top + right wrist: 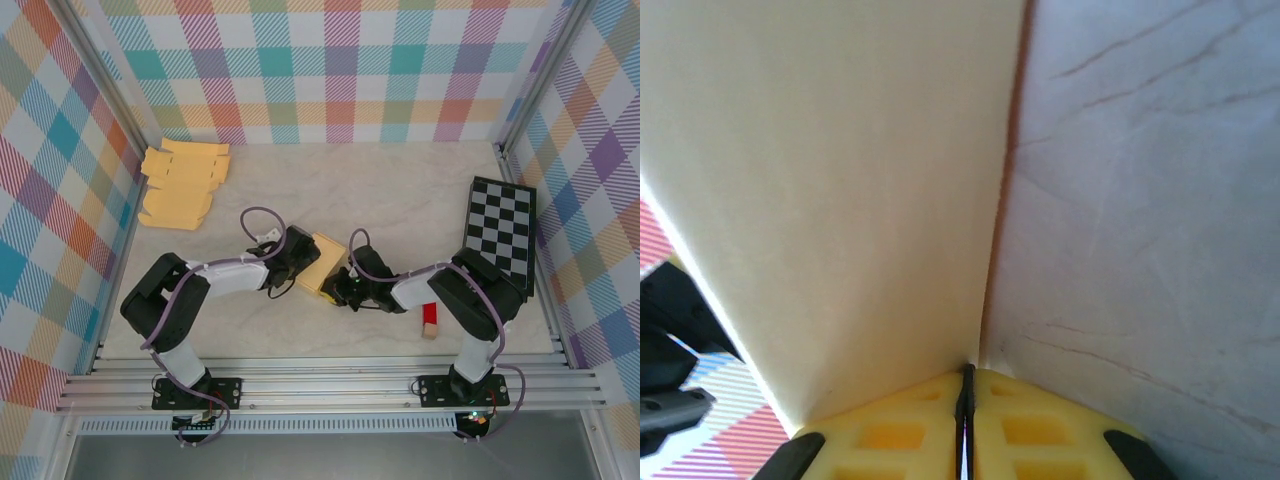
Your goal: Fold the paper box
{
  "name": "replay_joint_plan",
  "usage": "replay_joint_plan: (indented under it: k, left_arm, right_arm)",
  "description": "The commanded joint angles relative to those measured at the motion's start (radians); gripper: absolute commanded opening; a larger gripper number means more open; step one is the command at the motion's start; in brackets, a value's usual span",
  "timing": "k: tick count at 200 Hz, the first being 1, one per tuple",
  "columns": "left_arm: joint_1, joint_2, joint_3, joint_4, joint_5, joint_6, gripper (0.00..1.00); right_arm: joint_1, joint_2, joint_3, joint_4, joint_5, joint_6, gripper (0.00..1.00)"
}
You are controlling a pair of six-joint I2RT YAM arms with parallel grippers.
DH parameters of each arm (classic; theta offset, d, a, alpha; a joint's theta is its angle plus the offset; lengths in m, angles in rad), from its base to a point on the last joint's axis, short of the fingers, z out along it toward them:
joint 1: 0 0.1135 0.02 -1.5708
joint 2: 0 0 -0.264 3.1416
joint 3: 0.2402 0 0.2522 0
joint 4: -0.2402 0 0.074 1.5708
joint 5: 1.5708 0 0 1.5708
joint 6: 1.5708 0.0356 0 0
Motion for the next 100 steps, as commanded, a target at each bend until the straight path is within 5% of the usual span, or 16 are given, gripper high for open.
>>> replay_joint_plan:
  k: [1, 27, 60, 100]
  left_arm:
    - [-0.153, 0.072, -0.020, -0.041, 0.355, -0.181, 0.97]
    - [-0.157, 0.080, 0.025, -0.066, 0.344, -0.176, 0.97]
    - [-0.106, 0.068, 0.059, -0.165, 0.294, -0.075, 0.98]
    - [0.008, 0.046, 0.128, -0.305, 0.262, 0.118, 0.99]
  right_arm:
    - [0.034, 0.026, 0.049, 0.221, 0.054, 0.118, 0.12]
    - [0.059, -0.011, 0.040, 0.211, 0.103, 0.125, 0.12]
    - [0.051, -0.133, 0.039, -0.163, 0.148, -0.047, 0.12]
    - [-0.045, -0.222, -0.017, -0.386, 0.136, -0.215, 0.14]
